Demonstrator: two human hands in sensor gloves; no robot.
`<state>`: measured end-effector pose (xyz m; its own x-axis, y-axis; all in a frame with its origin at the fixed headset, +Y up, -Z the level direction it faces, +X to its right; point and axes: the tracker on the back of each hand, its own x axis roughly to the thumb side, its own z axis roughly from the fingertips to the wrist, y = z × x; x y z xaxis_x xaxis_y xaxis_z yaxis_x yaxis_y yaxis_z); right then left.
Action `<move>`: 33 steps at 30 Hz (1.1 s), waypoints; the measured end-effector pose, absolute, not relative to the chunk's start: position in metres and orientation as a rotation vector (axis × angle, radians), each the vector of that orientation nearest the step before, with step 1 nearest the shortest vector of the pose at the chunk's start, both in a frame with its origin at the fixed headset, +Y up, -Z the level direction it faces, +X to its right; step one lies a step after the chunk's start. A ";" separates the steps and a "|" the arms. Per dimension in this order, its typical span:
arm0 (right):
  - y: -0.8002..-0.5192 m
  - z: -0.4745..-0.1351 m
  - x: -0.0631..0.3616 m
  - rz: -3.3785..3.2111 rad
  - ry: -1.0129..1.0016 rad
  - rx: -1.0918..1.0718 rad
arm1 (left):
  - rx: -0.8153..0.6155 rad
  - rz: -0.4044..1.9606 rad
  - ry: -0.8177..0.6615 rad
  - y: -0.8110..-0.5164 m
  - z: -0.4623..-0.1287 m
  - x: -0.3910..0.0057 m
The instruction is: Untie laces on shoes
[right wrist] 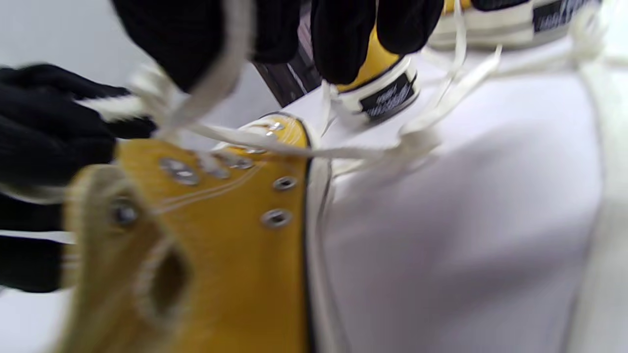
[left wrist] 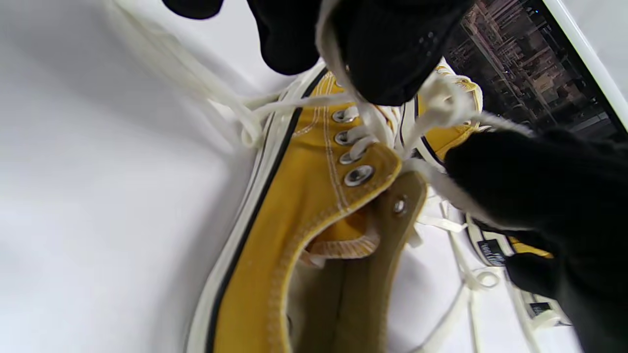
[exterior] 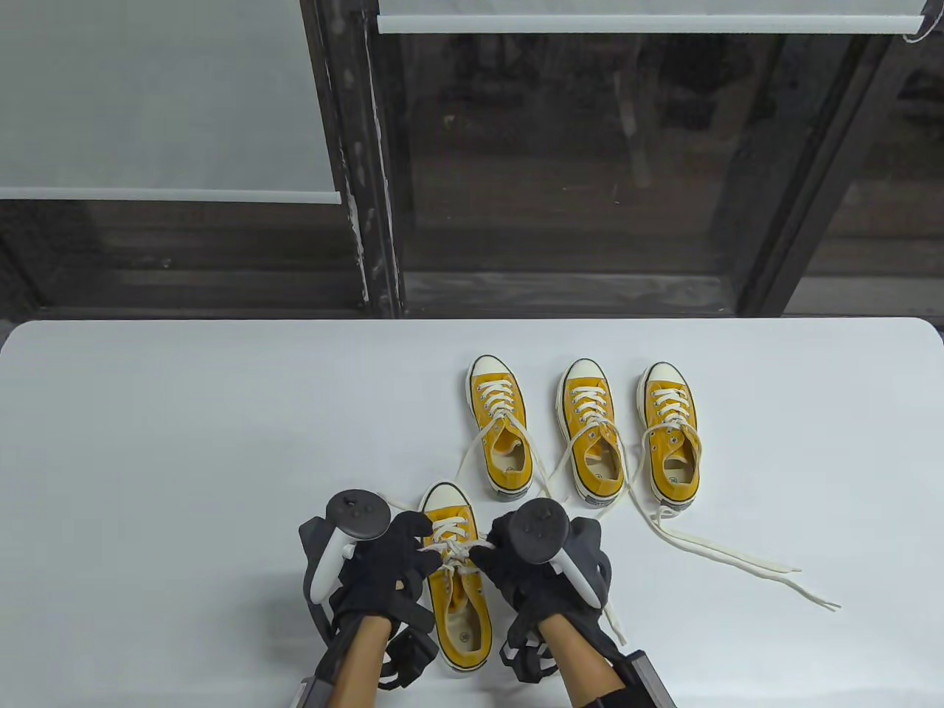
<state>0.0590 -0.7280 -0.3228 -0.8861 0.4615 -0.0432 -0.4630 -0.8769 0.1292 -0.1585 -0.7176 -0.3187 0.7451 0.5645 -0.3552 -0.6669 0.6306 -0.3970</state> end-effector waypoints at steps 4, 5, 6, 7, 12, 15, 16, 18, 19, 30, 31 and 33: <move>-0.724 -0.322 0.066 2.748 0.008 -0.186 | -0.425 0.575 0.374 -0.713 -0.315 -0.173; -0.724 -0.323 0.071 2.720 -0.005 -0.231 | -0.411 0.571 0.421 -0.714 -0.314 -0.180; -0.724 -0.325 0.076 2.683 -0.001 -0.270 | -0.416 0.589 0.453 -0.716 -0.313 -0.187; -0.724 -0.326 0.080 2.650 0.015 -0.289 | -0.423 0.613 0.470 -0.717 -0.313 -0.191; -0.722 -0.334 0.109 2.391 0.108 -0.381 | -0.428 0.870 0.537 -0.719 -0.311 -0.222; -0.719 -0.338 0.122 2.205 0.222 -0.308 | -0.411 0.977 0.528 -0.713 -0.307 -0.233; -0.718 -0.337 0.125 2.169 0.263 -0.318 | -0.397 0.974 0.537 -0.711 -0.305 -0.235; -0.716 -0.336 0.133 2.097 0.256 -0.324 | -0.374 0.960 0.561 -0.705 -0.302 -0.241; -0.713 -0.335 0.138 2.067 0.250 -0.338 | -0.374 0.966 0.560 -0.701 -0.301 -0.245; -0.680 -0.324 0.207 1.867 0.275 -0.324 | -0.274 0.939 0.673 -0.656 -0.287 -0.283; -0.679 -0.321 0.217 1.885 0.262 -0.344 | -0.247 0.901 0.705 -0.653 -0.284 -0.286; -0.678 -0.314 0.233 1.887 0.234 -0.394 | -0.223 0.857 0.761 -0.649 -0.281 -0.291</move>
<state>0.2326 -0.6781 -0.3137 -0.3064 0.8724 -0.3809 -0.9390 -0.3426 -0.0293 -0.2912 -0.6492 -0.2806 0.4151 0.5992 -0.6845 -0.7506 0.6508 0.1145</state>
